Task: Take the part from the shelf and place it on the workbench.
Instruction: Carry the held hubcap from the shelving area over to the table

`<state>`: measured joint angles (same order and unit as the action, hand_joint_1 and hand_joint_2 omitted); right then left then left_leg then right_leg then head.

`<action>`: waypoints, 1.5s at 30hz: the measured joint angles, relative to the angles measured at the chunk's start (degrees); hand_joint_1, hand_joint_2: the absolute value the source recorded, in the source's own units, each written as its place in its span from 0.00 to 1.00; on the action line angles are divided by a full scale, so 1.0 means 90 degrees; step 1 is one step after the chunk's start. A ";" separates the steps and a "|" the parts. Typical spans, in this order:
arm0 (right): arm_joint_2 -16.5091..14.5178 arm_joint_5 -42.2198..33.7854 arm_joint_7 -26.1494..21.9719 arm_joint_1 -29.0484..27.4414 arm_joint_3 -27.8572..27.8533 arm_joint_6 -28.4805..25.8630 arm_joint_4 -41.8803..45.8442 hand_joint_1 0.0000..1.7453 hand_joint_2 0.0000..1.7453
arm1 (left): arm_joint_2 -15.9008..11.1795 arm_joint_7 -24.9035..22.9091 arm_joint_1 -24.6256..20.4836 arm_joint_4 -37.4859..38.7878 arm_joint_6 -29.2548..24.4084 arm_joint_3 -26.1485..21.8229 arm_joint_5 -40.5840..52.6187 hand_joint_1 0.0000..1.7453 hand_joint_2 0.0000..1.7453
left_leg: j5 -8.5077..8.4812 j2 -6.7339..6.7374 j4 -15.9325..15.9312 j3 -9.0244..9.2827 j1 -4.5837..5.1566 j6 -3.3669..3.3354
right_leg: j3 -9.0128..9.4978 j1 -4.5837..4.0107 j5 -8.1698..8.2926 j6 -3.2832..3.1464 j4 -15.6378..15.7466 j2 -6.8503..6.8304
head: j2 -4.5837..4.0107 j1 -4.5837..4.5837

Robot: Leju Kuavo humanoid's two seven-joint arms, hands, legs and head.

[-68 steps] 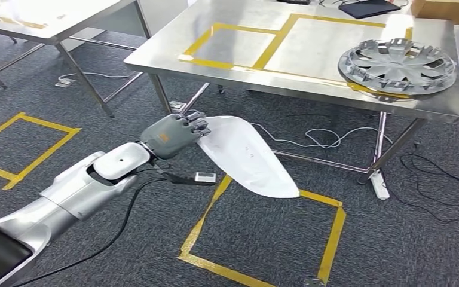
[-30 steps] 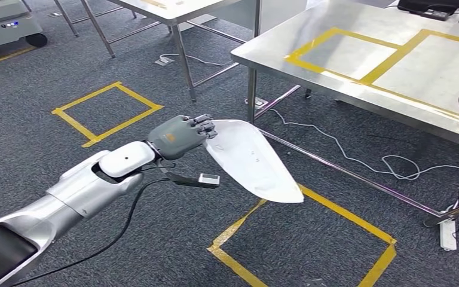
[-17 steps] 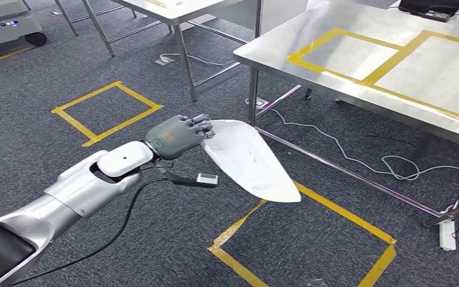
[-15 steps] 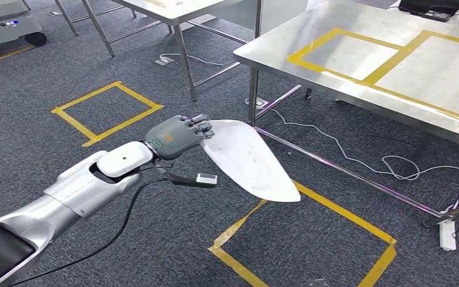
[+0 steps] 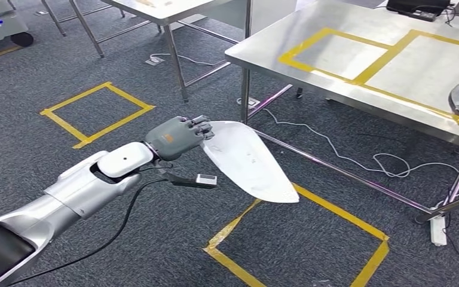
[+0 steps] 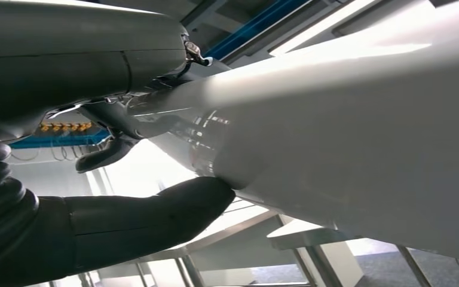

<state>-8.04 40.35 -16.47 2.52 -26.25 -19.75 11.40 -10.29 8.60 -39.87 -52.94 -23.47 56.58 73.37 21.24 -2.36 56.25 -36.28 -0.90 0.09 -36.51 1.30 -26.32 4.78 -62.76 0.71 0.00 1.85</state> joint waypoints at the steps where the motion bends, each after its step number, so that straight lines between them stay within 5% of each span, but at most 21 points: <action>1: -0.0005 0.0012 0.0041 0.0008 -0.0009 0.0002 -0.0001 0.00 0.00 | 0.0004 0.0008 -0.0011 0.0001 0.0004 0.0001 -0.0001 0.97 1.00 | 0.0012 -0.0005 0.0033 -0.0012 0.0003 0.0045 | 0.0166 0.0011 0.0085 -0.0021 0.0288 0.0026 | 0.0000 0.0005; 3: -0.0018 0.0021 0.0076 0.0019 -0.0024 0.0007 -0.0002 0.00 0.00 | 0.0010 0.0036 -0.0031 0.0004 0.0015 0.0003 -0.0003 0.97 1.00 | 0.0011 -0.0013 0.0070 -0.0036 0.0023 0.0060 | 0.0259 0.0017 0.0108 -0.0098 0.0442 0.0076 | 0.0000 0.0019; 7: -0.0020 0.0027 0.0088 0.0021 -0.0038 0.0006 -0.0002 0.00 0.00 | 0.0035 0.0059 -0.0074 0.0010 0.0019 0.0015 -0.0005 0.97 1.00 | -0.0049 -0.0003 0.0038 -0.0039 0.0024 -0.0137 | 0.0221 -0.0005 0.0152 -0.0181 0.0441 0.0108 | 0.0000 0.0067; 10: -0.0020 0.0042 0.0088 0.0022 -0.0046 0.0004 -0.0002 0.00 0.00 | 0.0061 0.0060 -0.0119 0.0010 -0.0013 0.0041 -0.0004 0.97 1.00 | -0.0054 0.0017 0.0009 -0.0043 0.0014 -0.0129 | 0.0201 -0.0021 0.0156 -0.0228 0.0441 0.0120 | 0.0000 0.0069; 15: -0.0020 0.0070 0.0088 0.0030 -0.0053 0.0004 -0.0002 0.00 0.00 | 0.0066 0.0079 -0.0134 0.0010 -0.0125 0.0095 0.0001 0.97 1.00 | 0.0014 0.0021 0.0029 -0.0066 0.0031 -0.0124 | 0.0201 -0.0001 0.0142 -0.0204 0.0447 0.0109 | 0.0000 0.0081; 19: -0.0022 0.0074 0.0085 0.0034 -0.0056 0.0003 -0.0002 0.00 0.00 | 0.0080 0.0080 -0.0157 0.0008 -0.0149 0.0109 0.0016 0.97 1.00 | -0.0005 0.0035 -0.0066 -0.0017 0.0039 -0.0089 | 0.0238 0.0011 0.0213 -0.0098 0.0471 0.0091 | 0.0001 0.0078; 21: -0.0022 0.0075 0.0082 0.0044 -0.0056 0.0002 -0.0002 0.00 0.00 | 0.0092 0.0080 -0.0171 0.0008 -0.0155 0.0111 0.0034 0.97 1.00 | -0.0019 0.0047 -0.0119 0.0054 0.0015 -0.0075 | 0.0151 -0.0002 0.0029 -0.0059 0.0252 0.0043 | 0.0000 0.0054; 24: -0.0022 0.0073 0.0081 0.0050 -0.0061 0.0002 -0.0002 0.00 0.00 | 0.0093 0.0080 -0.0173 0.0012 -0.0156 0.0122 0.0046 0.97 1.00 | 0.0079 0.0031 -0.0119 0.0081 0.0034 -0.0112 | -0.0410 -0.0011 -0.0504 -0.0050 -0.0867 -0.0007 | 0.0000 0.0027; 26: -0.0022 0.0070 0.0081 0.0033 -0.0070 0.0002 -0.0002 0.00 0.00 | 0.0095 0.0080 -0.0152 0.0015 -0.0155 0.0138 0.0047 0.97 1.00 | 0.0143 0.0028 -0.0097 0.0124 0.0045 -0.0105 | -0.0640 -0.0010 -0.0519 -0.0022 -0.1212 -0.0012 | 0.0000 0.0029; 29: -0.0024 0.0066 0.0080 0.0021 -0.0083 0.0003 -0.0004 0.00 0.00 | 0.0100 0.0080 -0.0146 0.0018 -0.0146 0.0146 0.0047 0.97 1.00 | 0.0268 0.0028 -0.0035 0.0243 0.0031 -0.0038 | -0.0215 0.0011 0.0073 0.0019 -0.0206 -0.0002 | 0.0000 0.0026; 30: -0.0028 0.0065 0.0079 0.0024 -0.0085 0.0005 -0.0007 0.00 0.00 | 0.0103 0.0079 -0.0155 0.0018 -0.0140 0.0146 0.0047 0.97 1.00 | 0.0311 0.0027 -0.0005 0.0266 0.0033 -0.0002 | -0.0055 0.0014 0.0139 -0.0010 0.0149 0.0011 | 0.0000 0.0017; 35: -0.0038 0.0055 0.0074 -0.0002 -0.0096 0.0008 -0.0014 0.00 0.00 | 0.0117 0.0075 -0.0178 0.0021 -0.0124 0.0139 0.0044 0.97 1.00 | 0.0334 0.0048 0.0195 0.0285 0.0035 0.0180 | 0.0304 -0.0007 0.0012 -0.0321 0.0471 0.0013 | 0.0000 0.0076; 38: -0.0037 0.0053 0.0067 -0.0001 -0.0103 0.0007 -0.0014 0.00 0.00 | 0.0131 0.0063 -0.0209 0.0022 -0.0114 0.0137 0.0038 0.97 1.00 | 0.0295 0.0154 0.1204 -0.0326 0.0037 0.0228 | 0.0596 0.0002 -0.0117 -0.0405 0.0505 -0.0003 | 0.0000 0.0117; 40: -0.0037 0.0051 0.0067 -0.0003 -0.0107 0.0007 -0.0014 0.00 0.00 | 0.0136 0.0055 -0.0192 0.0031 -0.0095 0.0143 0.0035 0.97 1.00 | 0.0682 0.0179 0.1783 -0.0881 0.0038 0.0228 | 0.0801 0.0000 -0.0234 -0.0412 0.0545 -0.0007 | 0.0000 0.0133; 42: -0.0038 0.0051 0.0065 -0.0022 -0.0112 0.0007 -0.0014 0.00 0.00 | 0.0136 0.0038 -0.0168 0.0046 -0.0078 0.0143 0.0033 0.97 1.00 | 0.1022 0.0180 0.1699 -0.1136 0.0042 0.0193 | 0.1049 0.0002 -0.0392 -0.0387 0.0588 0.0006 | 0.0000 0.0144; 43: -0.0038 0.0052 0.0060 -0.0030 -0.0115 0.0007 -0.0014 0.00 0.00 | 0.0135 0.0027 -0.0164 0.0052 -0.0074 0.0143 0.0032 0.97 1.00 | 0.0938 0.0183 0.1419 -0.1142 0.0047 0.0170 | 0.1184 0.0005 -0.0491 -0.0368 0.0602 0.0013 | 0.0000 0.0149; 45: -0.0039 0.0055 0.0052 -0.0039 -0.0117 0.0007 -0.0015 0.00 0.00 | 0.0134 0.0015 -0.0163 0.0062 -0.0065 0.0147 0.0030 0.97 1.00 | 0.0117 0.0219 0.0593 -0.1040 0.0059 0.0123 | 0.1391 -0.0007 -0.0725 -0.0315 0.0599 0.0021 | -0.0001 0.0169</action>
<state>-8.39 40.85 -16.00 2.18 -27.30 -19.69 11.27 -9.09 8.73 -41.34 -52.38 -24.05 57.90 73.64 22.29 -0.39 61.58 -45.65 -0.37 1.19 -23.99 1.24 -32.85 1.95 -57.37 0.89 -0.01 3.37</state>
